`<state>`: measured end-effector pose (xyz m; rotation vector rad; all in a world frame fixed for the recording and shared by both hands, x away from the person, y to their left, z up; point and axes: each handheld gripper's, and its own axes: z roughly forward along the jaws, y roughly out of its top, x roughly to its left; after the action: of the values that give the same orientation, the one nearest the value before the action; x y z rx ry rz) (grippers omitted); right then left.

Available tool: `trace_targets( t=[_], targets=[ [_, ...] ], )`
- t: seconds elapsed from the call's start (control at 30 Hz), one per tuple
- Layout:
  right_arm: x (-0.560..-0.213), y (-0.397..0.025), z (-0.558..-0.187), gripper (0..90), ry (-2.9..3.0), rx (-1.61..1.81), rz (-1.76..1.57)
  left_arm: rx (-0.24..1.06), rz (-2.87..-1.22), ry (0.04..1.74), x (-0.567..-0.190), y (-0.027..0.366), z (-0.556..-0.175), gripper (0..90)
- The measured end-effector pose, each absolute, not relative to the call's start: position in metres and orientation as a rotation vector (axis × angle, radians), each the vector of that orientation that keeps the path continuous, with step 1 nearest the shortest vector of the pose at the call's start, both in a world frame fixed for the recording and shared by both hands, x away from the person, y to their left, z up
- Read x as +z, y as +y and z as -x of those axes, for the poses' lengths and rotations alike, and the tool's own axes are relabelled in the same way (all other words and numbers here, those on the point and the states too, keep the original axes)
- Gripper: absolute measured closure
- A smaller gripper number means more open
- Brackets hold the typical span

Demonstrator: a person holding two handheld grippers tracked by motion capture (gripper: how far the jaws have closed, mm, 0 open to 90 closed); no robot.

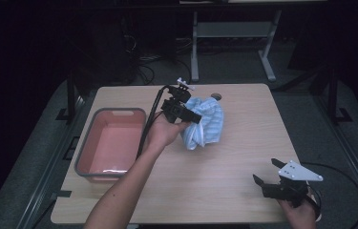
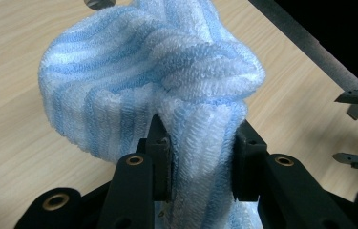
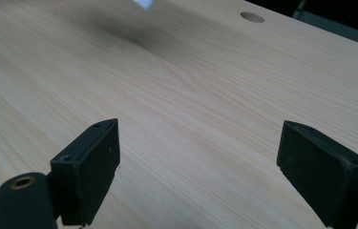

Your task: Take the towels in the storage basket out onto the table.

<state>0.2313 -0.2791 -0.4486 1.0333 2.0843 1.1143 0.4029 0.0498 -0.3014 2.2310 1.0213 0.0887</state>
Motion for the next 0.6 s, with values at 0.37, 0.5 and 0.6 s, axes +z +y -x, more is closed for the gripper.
trace_targets(
  t=[0.37, 0.5, 0.6],
  targets=[
    [-0.449, -0.282, -0.231, 14.1, 2.077, 1.123, -1.042, 0.074, -2.262, 1.043, -0.322, 0.032, -0.410, 66.0],
    [-0.449, -0.282, -0.231, 14.1, 2.075, 1.125, -1.038, 0.079, -2.283, 1.045, -0.332, 0.025, -0.413, 65.5],
    [-0.449, -0.283, -0.231, 14.2, 2.079, 1.122, -1.040, 0.073, -2.281, 1.071, -0.344, 0.019, -0.413, 65.3]
  ],
)
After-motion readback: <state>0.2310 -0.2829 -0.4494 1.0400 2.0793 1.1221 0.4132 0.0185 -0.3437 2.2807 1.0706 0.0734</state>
